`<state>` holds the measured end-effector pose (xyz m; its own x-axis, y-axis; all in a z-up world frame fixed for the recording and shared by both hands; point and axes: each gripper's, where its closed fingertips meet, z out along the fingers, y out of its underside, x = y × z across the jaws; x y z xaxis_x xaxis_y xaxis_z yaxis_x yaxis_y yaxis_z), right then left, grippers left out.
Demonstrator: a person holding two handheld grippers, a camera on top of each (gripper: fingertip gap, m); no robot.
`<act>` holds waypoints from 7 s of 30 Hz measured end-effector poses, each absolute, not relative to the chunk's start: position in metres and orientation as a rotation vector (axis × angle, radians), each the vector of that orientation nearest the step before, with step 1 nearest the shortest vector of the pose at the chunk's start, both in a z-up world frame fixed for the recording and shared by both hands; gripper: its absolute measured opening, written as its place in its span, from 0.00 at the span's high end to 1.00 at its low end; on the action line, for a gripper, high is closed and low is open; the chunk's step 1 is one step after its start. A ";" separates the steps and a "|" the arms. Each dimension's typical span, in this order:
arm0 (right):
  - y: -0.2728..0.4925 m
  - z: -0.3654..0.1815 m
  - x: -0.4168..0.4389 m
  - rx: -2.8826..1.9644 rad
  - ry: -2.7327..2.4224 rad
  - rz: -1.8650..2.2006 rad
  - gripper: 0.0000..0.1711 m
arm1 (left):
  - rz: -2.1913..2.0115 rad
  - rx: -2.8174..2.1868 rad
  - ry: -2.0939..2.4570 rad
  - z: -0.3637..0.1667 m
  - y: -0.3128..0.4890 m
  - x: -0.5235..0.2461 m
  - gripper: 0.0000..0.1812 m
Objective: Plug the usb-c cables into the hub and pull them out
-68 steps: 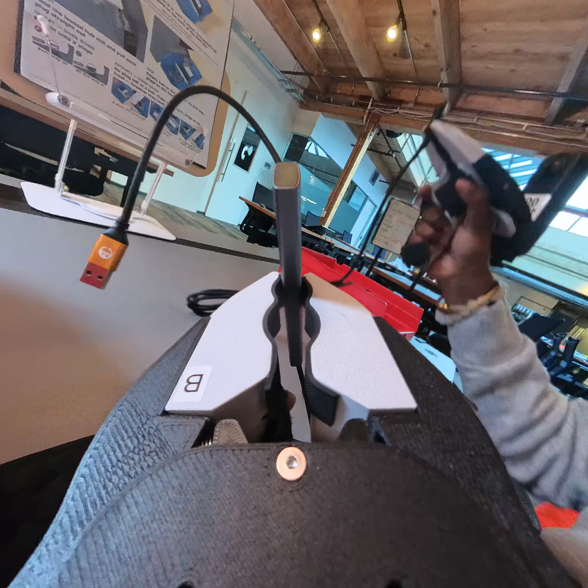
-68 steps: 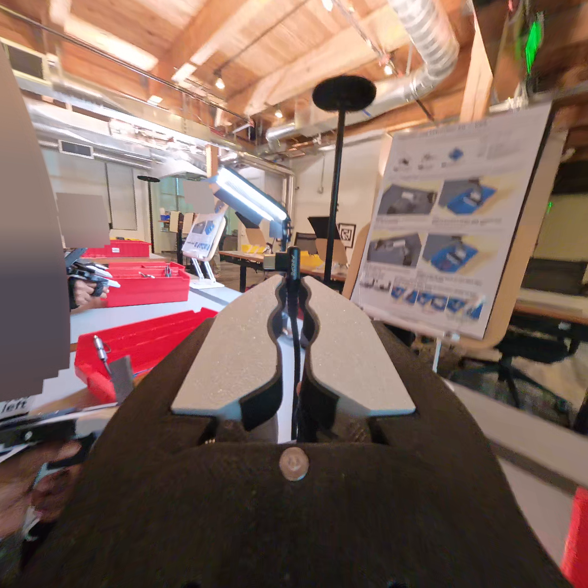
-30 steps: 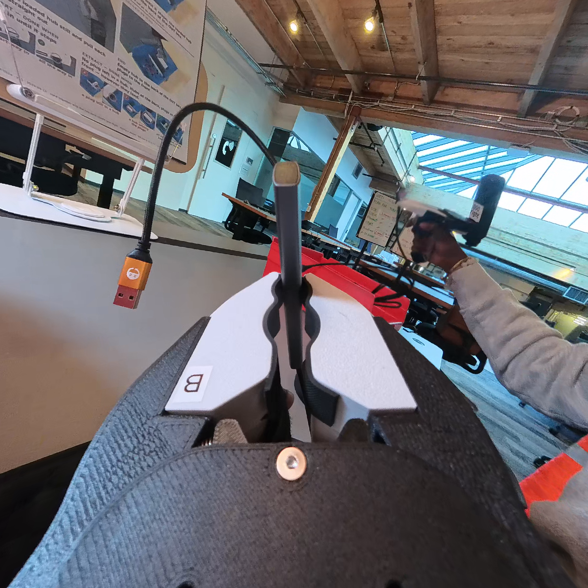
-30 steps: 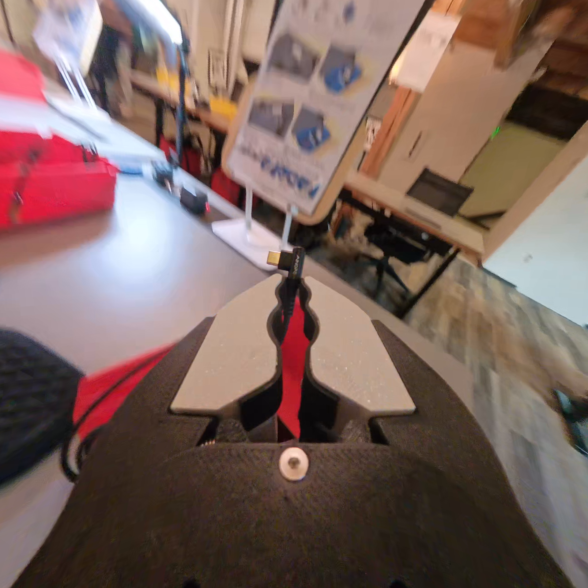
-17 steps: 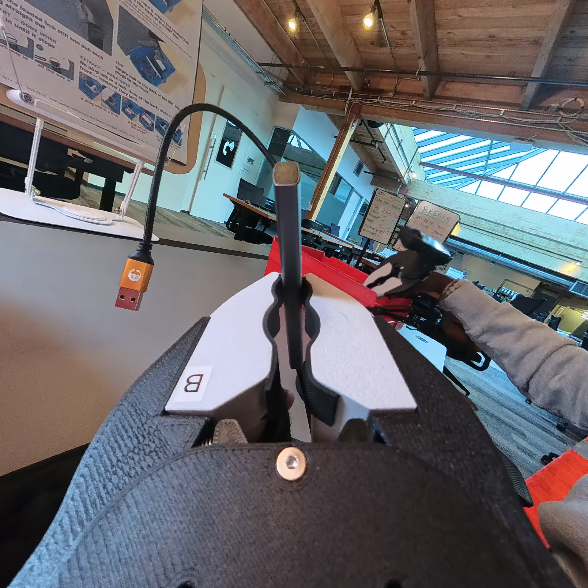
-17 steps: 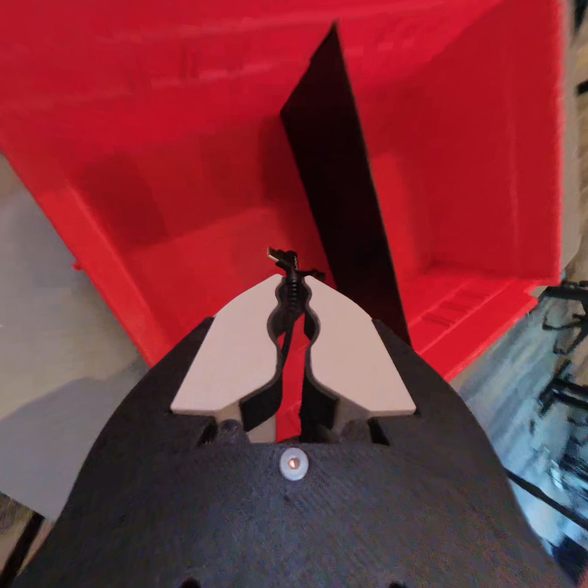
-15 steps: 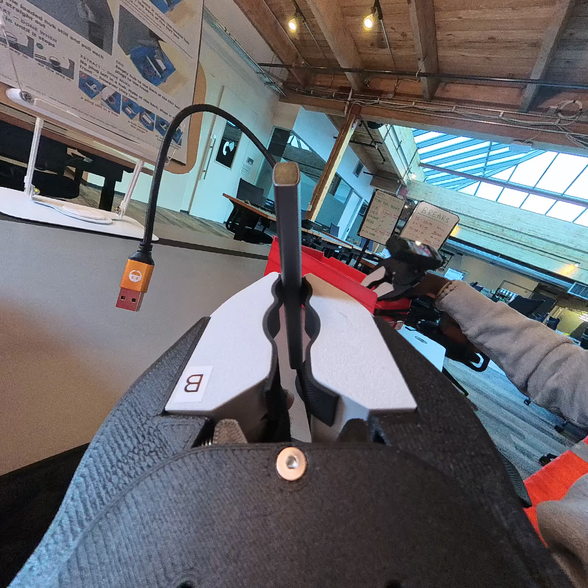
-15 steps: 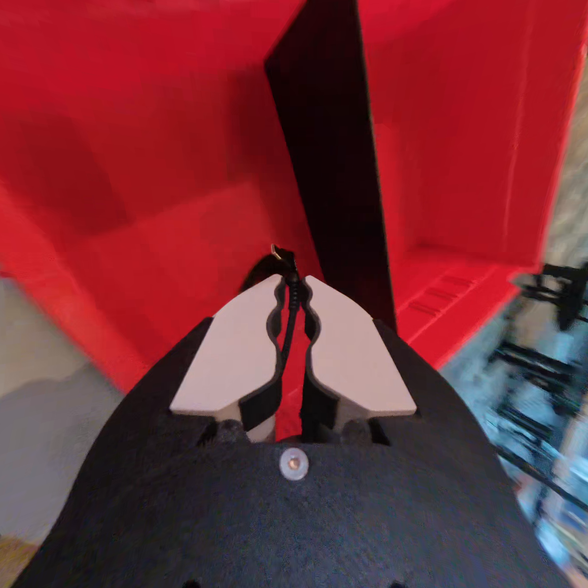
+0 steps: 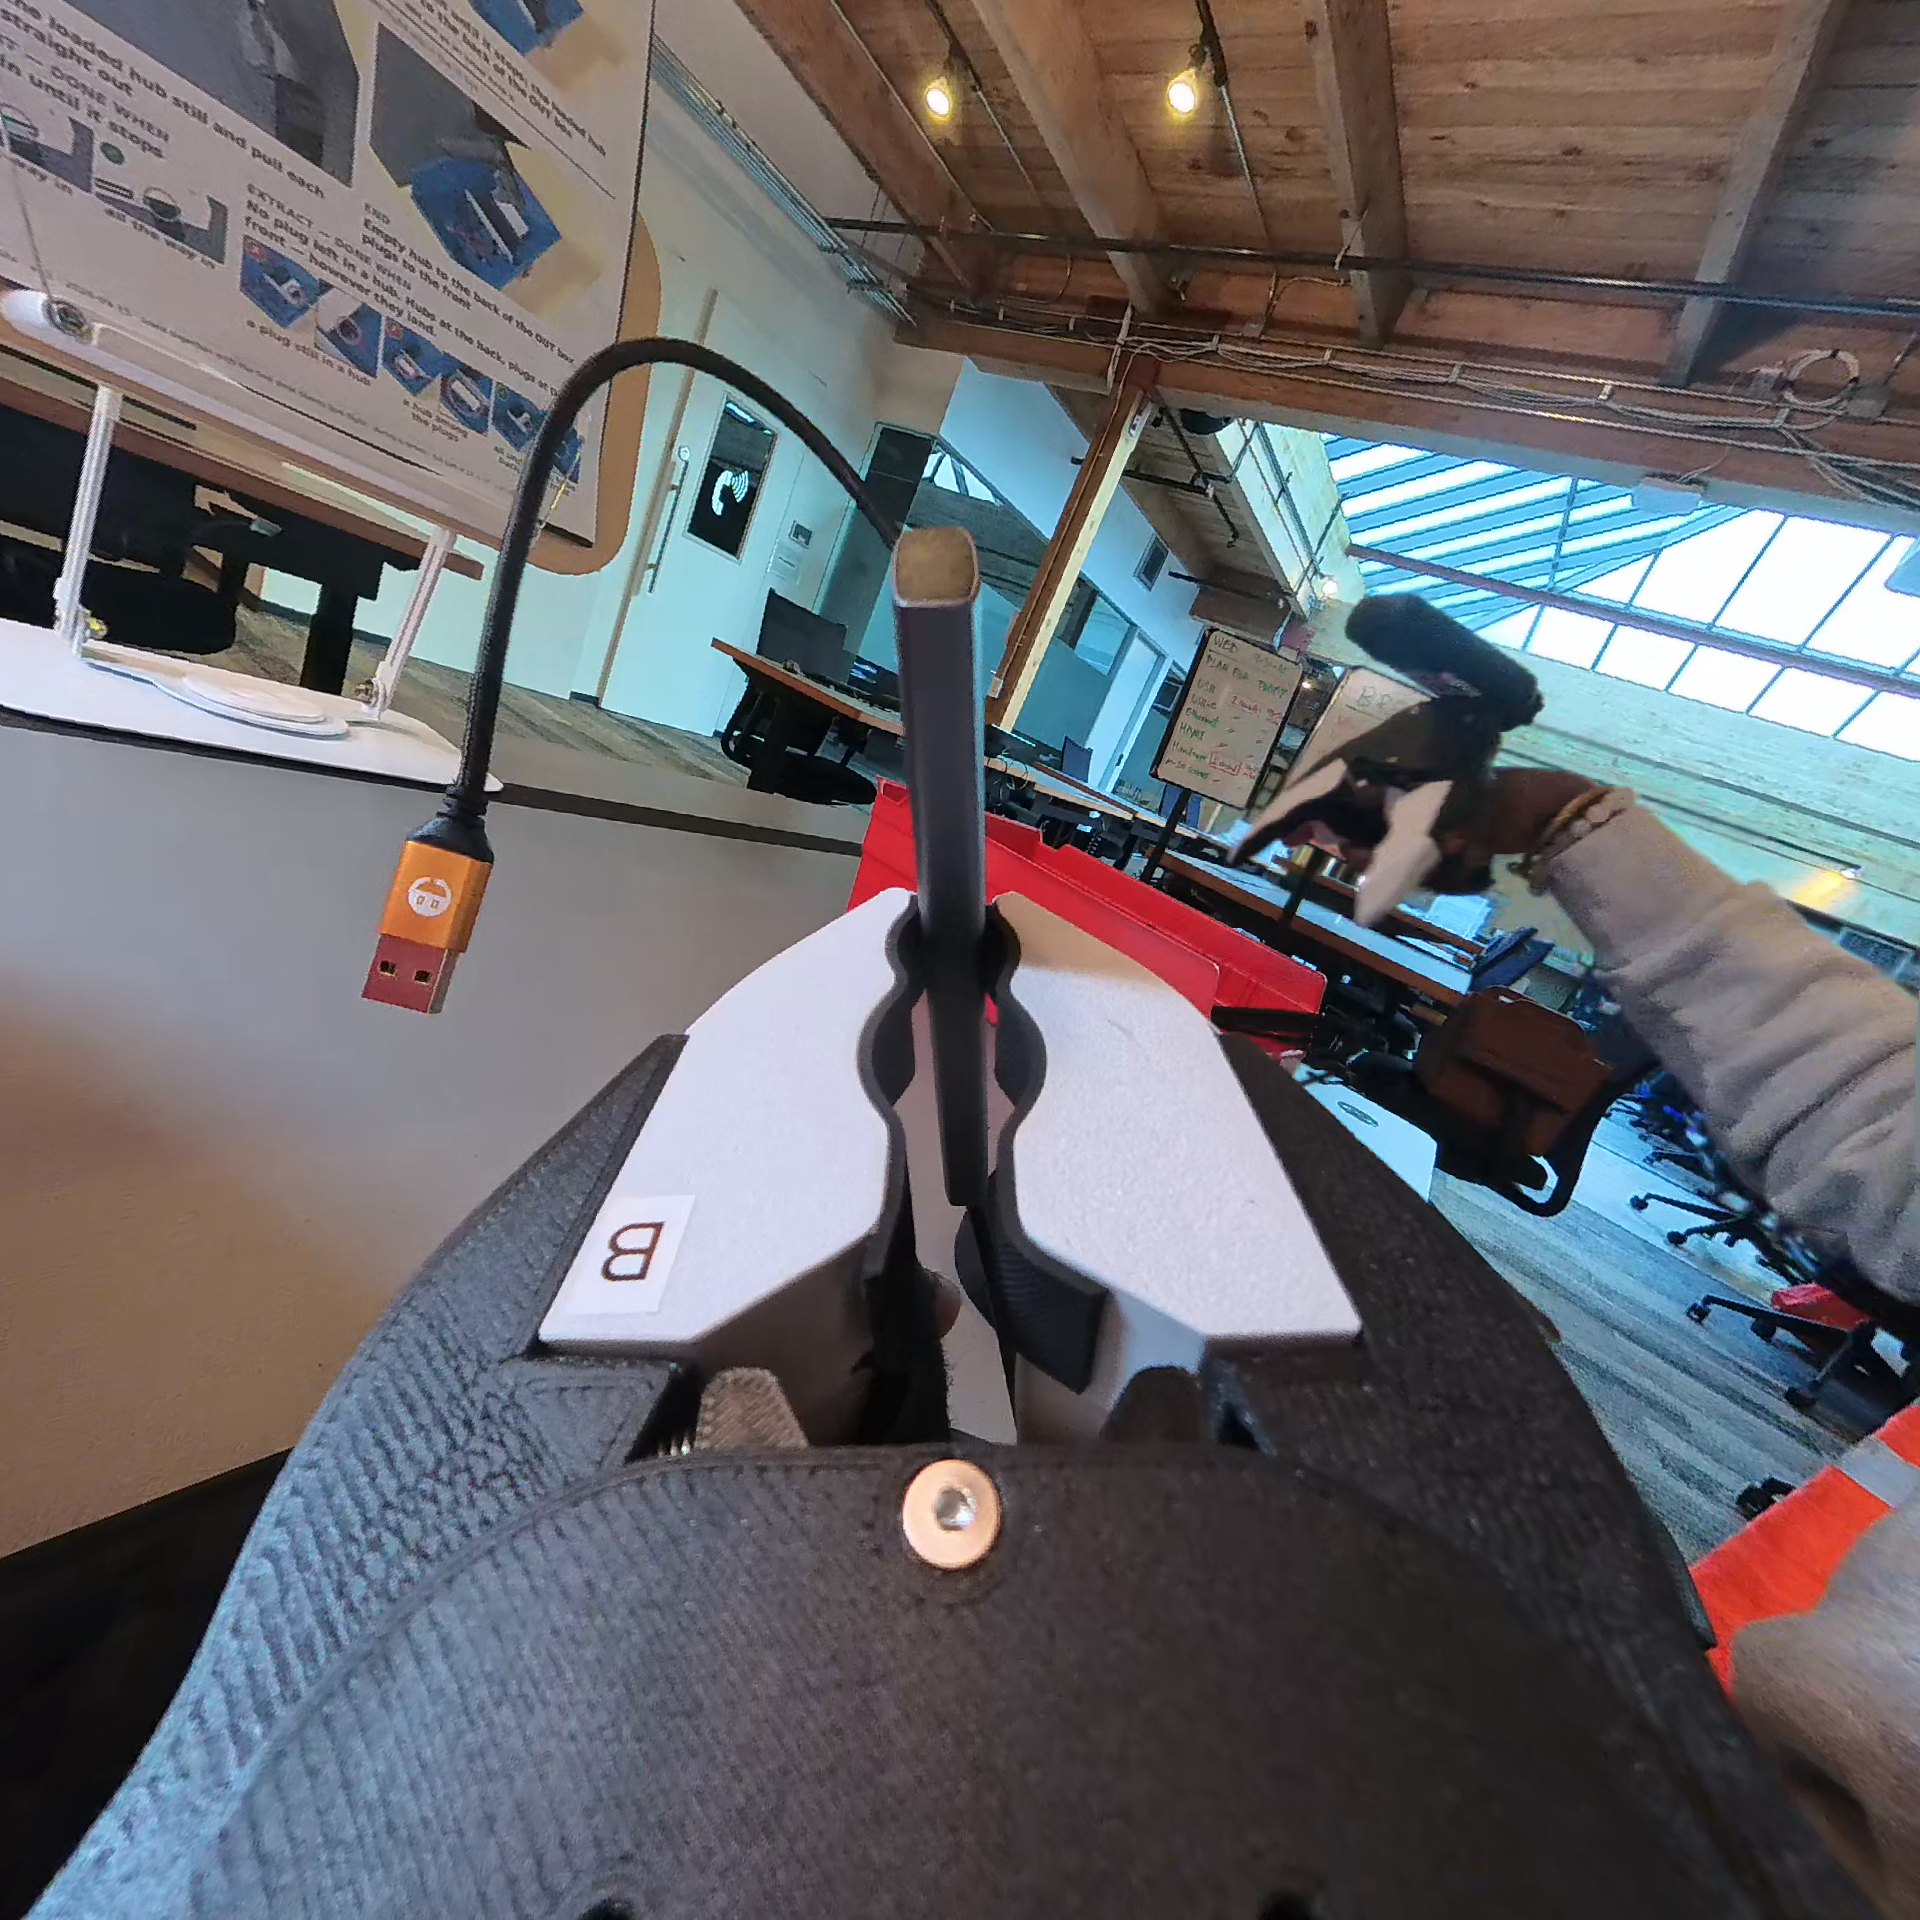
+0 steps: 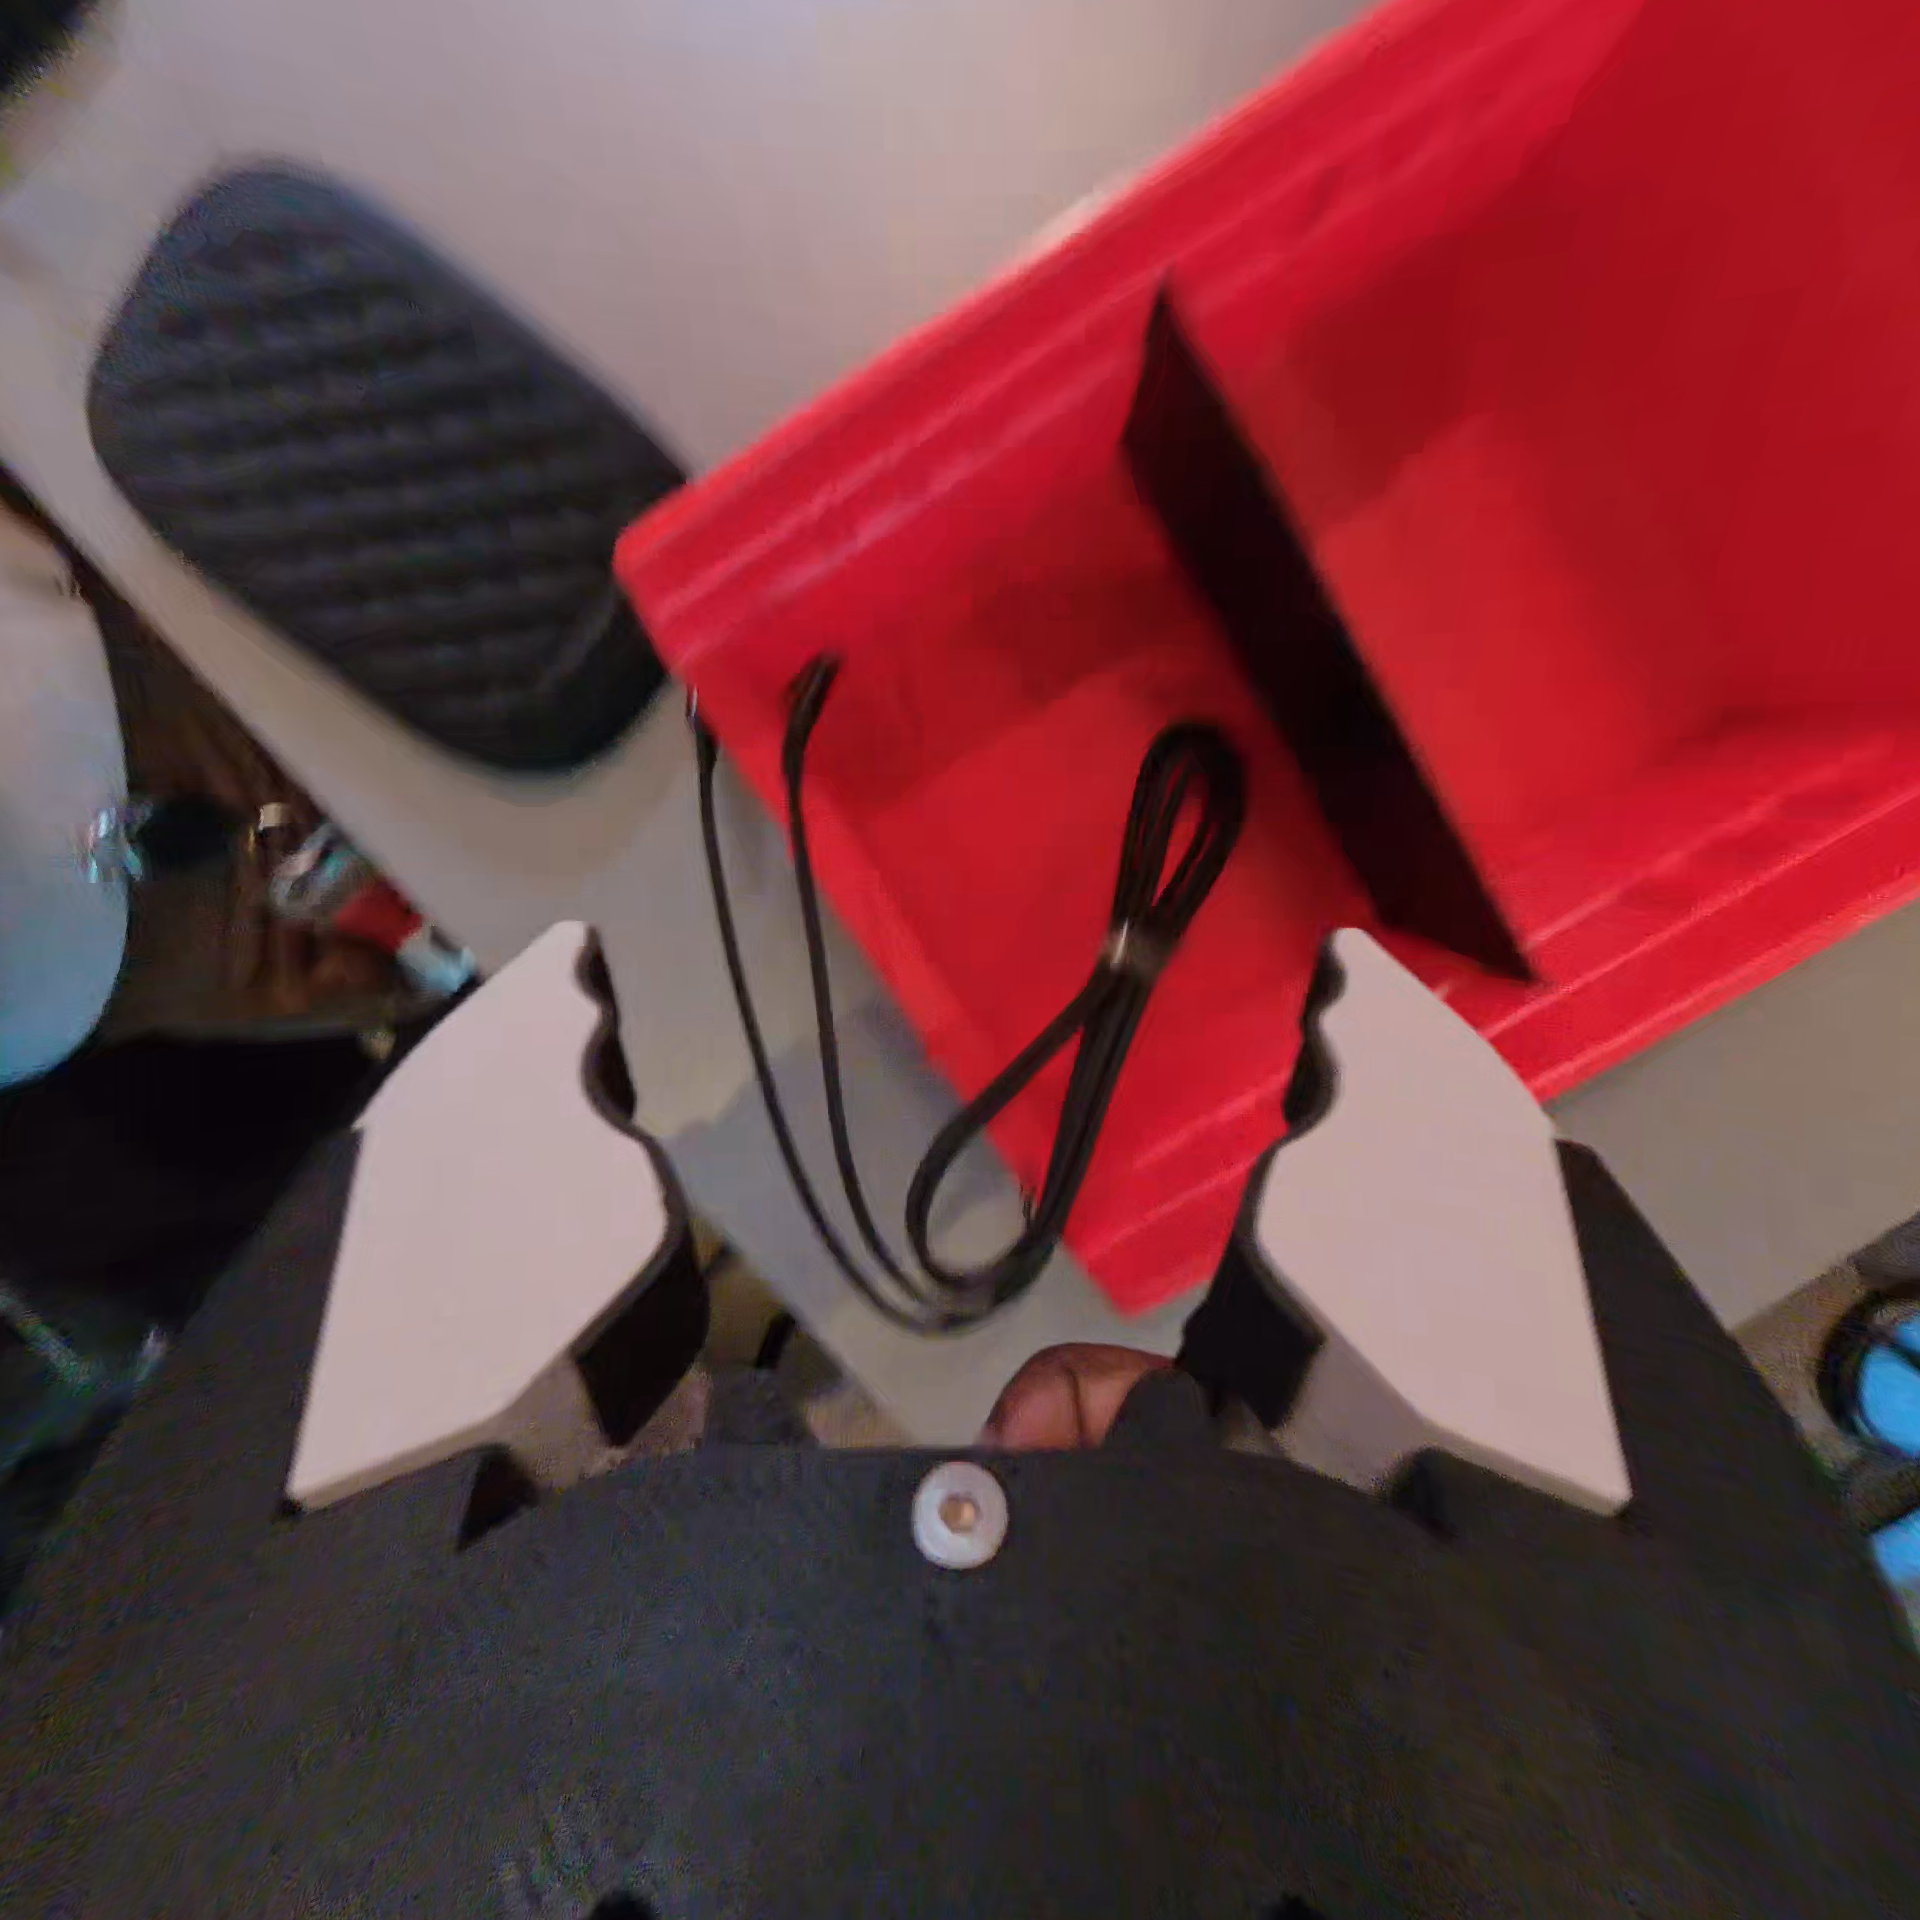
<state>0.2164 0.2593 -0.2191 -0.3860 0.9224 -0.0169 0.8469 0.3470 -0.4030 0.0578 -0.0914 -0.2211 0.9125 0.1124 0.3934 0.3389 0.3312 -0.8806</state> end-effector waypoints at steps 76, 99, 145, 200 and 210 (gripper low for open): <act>-0.112 -0.184 0.060 -1.600 -1.293 2.622 0.91 | 0.149 -1.313 -0.308 -0.220 -0.086 0.074 0.94; -0.097 -0.195 0.065 -1.472 -1.284 2.401 0.94 | 0.921 -1.344 -0.162 -0.217 -0.087 0.073 0.94; -0.098 -0.192 0.087 -1.378 -1.197 2.645 0.94 | 0.943 -1.273 -0.014 -0.209 -0.086 0.086 0.94; -0.097 -0.198 0.072 -1.430 -1.219 2.519 0.94 | 0.933 -1.443 -0.034 -0.219 -0.085 0.078 0.94; -0.082 -0.192 0.074 -1.362 -1.167 2.575 0.97 | 0.955 -1.371 0.007 -0.210 -0.083 0.094 0.94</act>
<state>0.0738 -0.0825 -0.1915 -0.6233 0.3258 -0.7109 0.3200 -0.7233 -0.6120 0.0942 -0.0831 -0.2097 0.6405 0.5648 -0.5203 -0.5728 -0.0998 -0.8136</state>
